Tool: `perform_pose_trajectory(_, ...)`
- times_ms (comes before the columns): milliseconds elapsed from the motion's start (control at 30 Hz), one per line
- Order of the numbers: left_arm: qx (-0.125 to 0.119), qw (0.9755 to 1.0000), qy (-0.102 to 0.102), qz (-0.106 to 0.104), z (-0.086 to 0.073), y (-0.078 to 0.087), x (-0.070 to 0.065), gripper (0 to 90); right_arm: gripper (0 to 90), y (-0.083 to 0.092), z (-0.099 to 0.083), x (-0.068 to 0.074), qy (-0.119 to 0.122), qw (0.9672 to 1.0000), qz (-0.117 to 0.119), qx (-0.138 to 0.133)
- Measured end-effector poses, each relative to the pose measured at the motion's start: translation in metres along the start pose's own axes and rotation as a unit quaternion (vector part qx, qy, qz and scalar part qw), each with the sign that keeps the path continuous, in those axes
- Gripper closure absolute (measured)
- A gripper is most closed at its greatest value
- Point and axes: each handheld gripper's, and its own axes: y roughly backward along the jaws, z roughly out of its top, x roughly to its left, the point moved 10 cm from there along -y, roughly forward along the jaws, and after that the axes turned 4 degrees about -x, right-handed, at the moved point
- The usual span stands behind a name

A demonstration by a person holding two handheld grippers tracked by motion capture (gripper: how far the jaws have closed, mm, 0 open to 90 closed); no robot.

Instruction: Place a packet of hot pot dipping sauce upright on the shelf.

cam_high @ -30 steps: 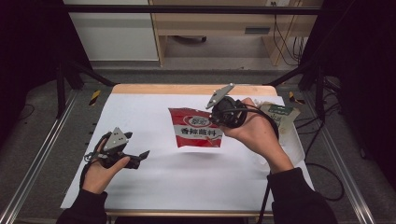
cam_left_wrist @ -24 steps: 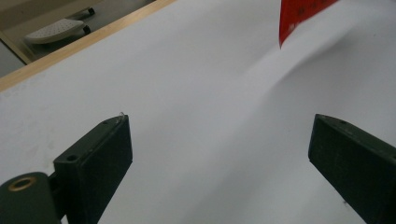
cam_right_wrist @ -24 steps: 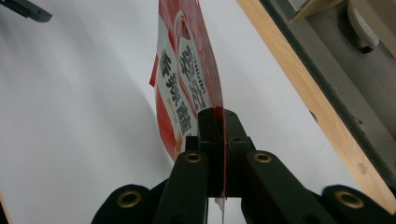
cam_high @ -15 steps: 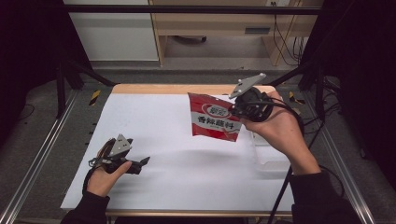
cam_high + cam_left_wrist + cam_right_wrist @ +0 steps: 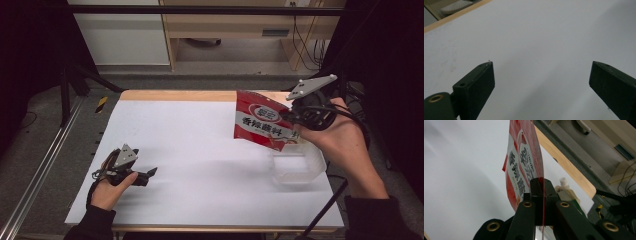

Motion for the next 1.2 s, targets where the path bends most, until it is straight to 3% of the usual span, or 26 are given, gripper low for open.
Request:
perform_pose_trajectory(333, -0.008, 0.9999, 0.014, 0.004, -0.001, 0.004, 0.008, 6.3, 90.0, 0.01, -0.029, -0.025, -0.03, 0.9992, -0.02, 0.016)
perform_pose_trajectory(533, -0.007, 0.9999, 0.012, 0.002, -0.001, 0.004, 0.008, 6.3, 90.0, 0.013, -0.045, -0.037, -0.047, 0.9982, -0.029, 0.025)
perform_pose_trajectory(933, -0.004, 0.9999, 0.013, 0.001, -0.003, 0.004, 0.009, 6.3, 90.0, 0.016, -0.08, -0.047, -0.071, 0.9959, -0.033, 0.045)
perform_pose_trajectory(1200, -0.003, 0.9999, 0.012, 0.0, -0.003, 0.003, 0.008, 6.3, 89.9, 0.015, -0.093, -0.05, -0.08, 0.995, -0.032, 0.051)
